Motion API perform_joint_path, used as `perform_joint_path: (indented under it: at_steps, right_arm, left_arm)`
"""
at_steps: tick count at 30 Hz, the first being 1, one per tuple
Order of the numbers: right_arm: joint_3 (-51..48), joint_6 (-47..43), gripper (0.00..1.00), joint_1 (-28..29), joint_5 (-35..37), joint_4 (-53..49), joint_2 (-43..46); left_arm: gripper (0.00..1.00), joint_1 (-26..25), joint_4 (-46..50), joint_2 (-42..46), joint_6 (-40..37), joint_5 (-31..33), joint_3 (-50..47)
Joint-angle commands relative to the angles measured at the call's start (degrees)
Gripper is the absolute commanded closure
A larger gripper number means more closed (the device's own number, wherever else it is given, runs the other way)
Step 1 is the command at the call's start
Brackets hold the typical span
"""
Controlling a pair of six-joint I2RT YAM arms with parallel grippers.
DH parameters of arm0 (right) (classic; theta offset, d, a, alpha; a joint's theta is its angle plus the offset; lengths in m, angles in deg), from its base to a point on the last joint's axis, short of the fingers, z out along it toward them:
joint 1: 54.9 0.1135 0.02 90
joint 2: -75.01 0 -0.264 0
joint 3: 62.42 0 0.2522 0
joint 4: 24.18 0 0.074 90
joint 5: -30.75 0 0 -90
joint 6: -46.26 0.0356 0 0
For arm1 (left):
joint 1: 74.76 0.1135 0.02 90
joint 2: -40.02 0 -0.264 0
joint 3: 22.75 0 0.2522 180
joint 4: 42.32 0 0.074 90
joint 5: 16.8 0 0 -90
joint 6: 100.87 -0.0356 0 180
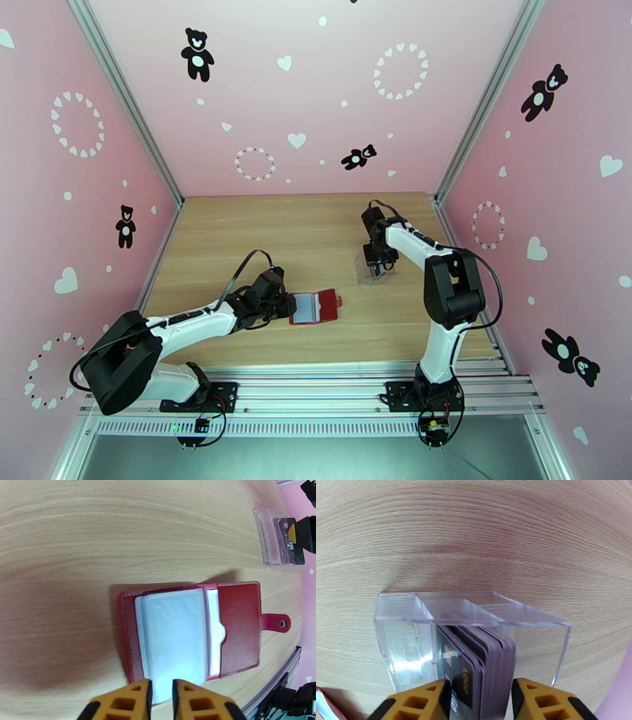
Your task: Put the credit cards into the card holder
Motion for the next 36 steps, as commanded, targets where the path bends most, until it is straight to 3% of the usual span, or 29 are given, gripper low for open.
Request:
perform_joint_path:
  at_steps: [1, 10, 22, 24, 26, 29, 36]
  right_arm:
    - [1.6, 0.5, 0.53, -0.1, 2.4, -2.3, -1.0]
    - [1.4, 0.3, 0.55, -2.1, 4.7, -4.5, 4.8]
    - [-0.7, -0.2, 0.76, -3.3, 1.4, -3.4, 7.0]
    - [-0.9, 0.0, 0.72, -3.3, 0.7, -2.8, 7.2]
    - [-1.4, 0.1, 0.56, -3.2, -1.5, -1.9, 7.8]
    - [-1.3, 0.0, 0.46, -3.3, -1.4, -2.0, 6.8]
    - [-1.1, 0.3, 0.46, -3.9, -1.3, -1.8, 3.4]
  left_arm:
    - [0.78, 0.3, -0.9, -0.6, 0.3, -0.9, -0.6]
    - [0.78, 0.3, -1.3, -1.0, 0.4, -1.0, -0.6]
    - [0.78, 0.3, -1.3, -1.3, 0.3, -0.9, -0.8]
    - [0.78, 0.3, -1.3, -1.0, 0.3, -0.9, -0.8]
    - [0.78, 0.3, -1.3, -0.9, 0.3, -0.9, -0.8]
    - [0.78, 0.3, -1.4, -1.1, 0.4, -0.9, -0.6]
    - [0.78, 0.3, -1.7, -1.3, 0.5, -1.1, -0.7]
